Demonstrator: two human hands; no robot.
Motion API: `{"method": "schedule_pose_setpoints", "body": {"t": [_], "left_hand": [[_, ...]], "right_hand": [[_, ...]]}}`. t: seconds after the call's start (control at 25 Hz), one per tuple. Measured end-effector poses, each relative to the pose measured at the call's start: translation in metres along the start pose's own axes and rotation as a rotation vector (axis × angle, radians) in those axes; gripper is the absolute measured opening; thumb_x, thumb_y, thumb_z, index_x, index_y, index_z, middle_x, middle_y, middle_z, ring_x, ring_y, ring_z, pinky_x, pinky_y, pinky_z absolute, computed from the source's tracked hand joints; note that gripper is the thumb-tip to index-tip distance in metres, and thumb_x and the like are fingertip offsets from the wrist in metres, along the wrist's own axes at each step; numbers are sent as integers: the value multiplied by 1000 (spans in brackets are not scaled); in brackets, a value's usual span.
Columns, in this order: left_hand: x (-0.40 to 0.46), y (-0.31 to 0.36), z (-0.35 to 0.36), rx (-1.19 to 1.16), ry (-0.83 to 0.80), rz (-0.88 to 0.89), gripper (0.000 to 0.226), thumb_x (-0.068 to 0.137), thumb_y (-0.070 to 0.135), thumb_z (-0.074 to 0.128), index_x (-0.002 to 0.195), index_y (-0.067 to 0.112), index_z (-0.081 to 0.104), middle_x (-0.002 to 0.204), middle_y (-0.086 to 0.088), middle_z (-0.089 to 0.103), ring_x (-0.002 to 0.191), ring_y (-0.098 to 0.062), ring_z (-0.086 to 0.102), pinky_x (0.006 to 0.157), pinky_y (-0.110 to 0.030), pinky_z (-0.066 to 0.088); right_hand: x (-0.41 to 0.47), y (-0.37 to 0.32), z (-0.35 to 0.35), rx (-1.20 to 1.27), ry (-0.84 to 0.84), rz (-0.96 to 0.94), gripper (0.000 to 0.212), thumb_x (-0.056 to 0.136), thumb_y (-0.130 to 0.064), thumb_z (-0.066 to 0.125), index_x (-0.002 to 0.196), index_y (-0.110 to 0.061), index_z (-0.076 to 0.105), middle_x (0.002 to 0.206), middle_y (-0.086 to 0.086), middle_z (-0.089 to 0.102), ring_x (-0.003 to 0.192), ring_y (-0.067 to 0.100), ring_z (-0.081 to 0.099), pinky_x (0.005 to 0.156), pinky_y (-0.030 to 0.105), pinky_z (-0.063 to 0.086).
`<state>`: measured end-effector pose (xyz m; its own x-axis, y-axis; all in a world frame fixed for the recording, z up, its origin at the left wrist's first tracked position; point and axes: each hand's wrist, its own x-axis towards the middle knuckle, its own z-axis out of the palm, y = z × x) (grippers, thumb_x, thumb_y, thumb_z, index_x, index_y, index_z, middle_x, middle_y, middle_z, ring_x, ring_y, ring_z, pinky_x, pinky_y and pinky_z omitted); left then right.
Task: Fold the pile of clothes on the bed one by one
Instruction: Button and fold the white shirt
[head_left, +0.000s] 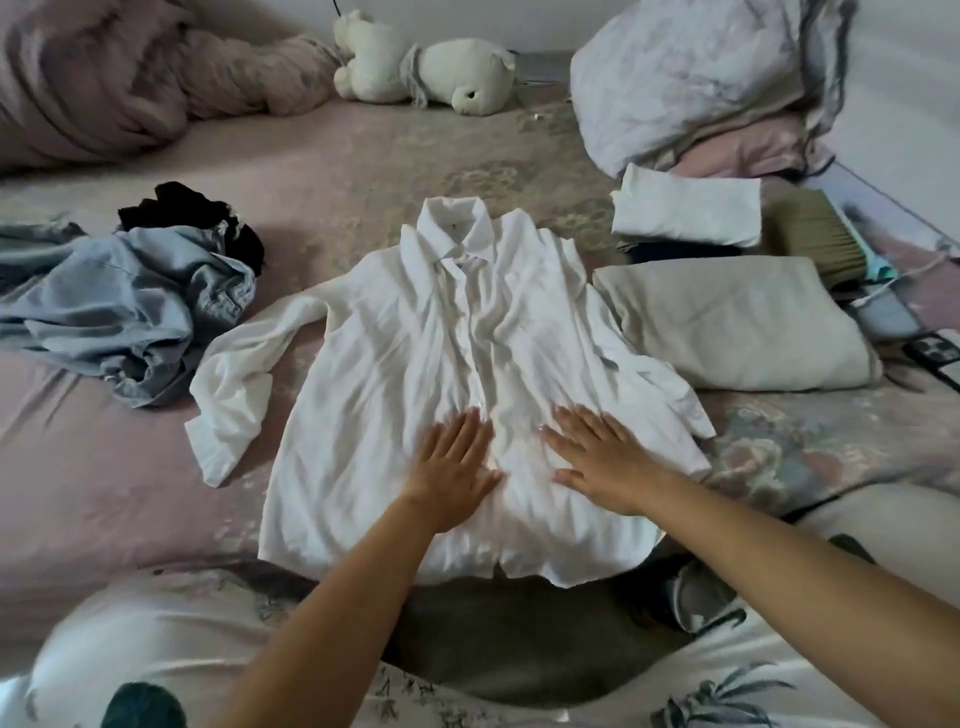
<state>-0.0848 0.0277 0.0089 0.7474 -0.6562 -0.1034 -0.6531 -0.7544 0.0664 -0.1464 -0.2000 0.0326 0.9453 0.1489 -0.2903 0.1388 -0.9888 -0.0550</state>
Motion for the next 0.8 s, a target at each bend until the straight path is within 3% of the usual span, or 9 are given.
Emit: {"method": "schedule_pose_setpoints", "body": {"t": [0.08, 0.16, 0.2, 0.28, 0.36, 0.44, 0.52, 0.68, 0.8], "left_hand": [[14, 0, 6, -44, 87, -4, 95, 73, 69, -31, 149, 19, -5, 155, -2, -11, 143, -17, -11, 118, -40, -8], [35, 2, 3, -12, 220, 38, 82, 91, 62, -9, 149, 12, 21, 155, -10, 22, 143, -24, 21, 116, -43, 6], [49, 5, 0, -22, 234, 35, 75, 97, 57, 1, 145, 9, 34, 148, -13, 37, 137, -27, 36, 113, -44, 13], [77, 17, -3, -62, 178, 27, 70, 99, 52, 10, 135, 7, 50, 138, -14, 51, 127, -29, 49, 107, -46, 20], [92, 26, 3, -75, 170, -2, 64, 96, 50, 21, 131, 10, 56, 137, -10, 53, 126, -27, 51, 105, -49, 19], [95, 29, 11, -66, 216, -31, 60, 91, 49, 30, 133, 13, 54, 140, -6, 50, 130, -24, 47, 107, -50, 16], [94, 26, 16, -53, 262, -35, 59, 91, 48, 31, 134, 14, 53, 142, -5, 49, 132, -23, 45, 109, -48, 14], [96, 28, 17, -20, 326, -41, 58, 91, 47, 32, 134, 14, 53, 142, -4, 48, 133, -22, 43, 109, -48, 15], [97, 28, 19, -2, 346, -33, 59, 91, 47, 31, 135, 15, 52, 143, -4, 48, 134, -22, 42, 108, -49, 17]], "right_hand": [[0, 15, -10, 73, 270, -45, 72, 92, -61, 14, 142, -17, 41, 149, 9, 38, 134, 28, 40, 106, 40, 36], [-6, 46, -26, 20, 658, 115, 47, 93, -42, 40, 112, -6, 64, 108, 15, 64, 95, 35, 62, 78, 41, 51], [-11, 67, -32, -3, 677, 294, 36, 89, -34, 51, 103, -3, 64, 97, 16, 63, 88, 37, 62, 73, 42, 50], [-18, 101, -38, 89, 383, 606, 33, 88, -34, 60, 97, -3, 62, 96, 17, 61, 93, 37, 58, 76, 40, 44], [-22, 115, -34, 387, 228, 661, 32, 86, -38, 64, 76, -8, 60, 77, 9, 61, 81, 27, 59, 65, 35, 39], [-20, 116, -37, 692, 297, 602, 32, 86, -27, 66, 62, -15, 48, 60, 1, 49, 65, 19, 50, 55, 30, 31], [-18, 124, -70, 818, 383, 580, 28, 90, -21, 61, 67, -15, 45, 64, -1, 46, 62, 14, 44, 55, 27, 29], [-23, 162, -162, 927, 583, 563, 14, 94, -26, 57, 94, -12, 57, 80, 1, 55, 72, 14, 51, 58, 23, 36], [-32, 196, -207, 1088, 799, 547, 11, 93, -22, 59, 83, -18, 57, 78, -1, 57, 62, 5, 57, 48, 16, 42]]}}
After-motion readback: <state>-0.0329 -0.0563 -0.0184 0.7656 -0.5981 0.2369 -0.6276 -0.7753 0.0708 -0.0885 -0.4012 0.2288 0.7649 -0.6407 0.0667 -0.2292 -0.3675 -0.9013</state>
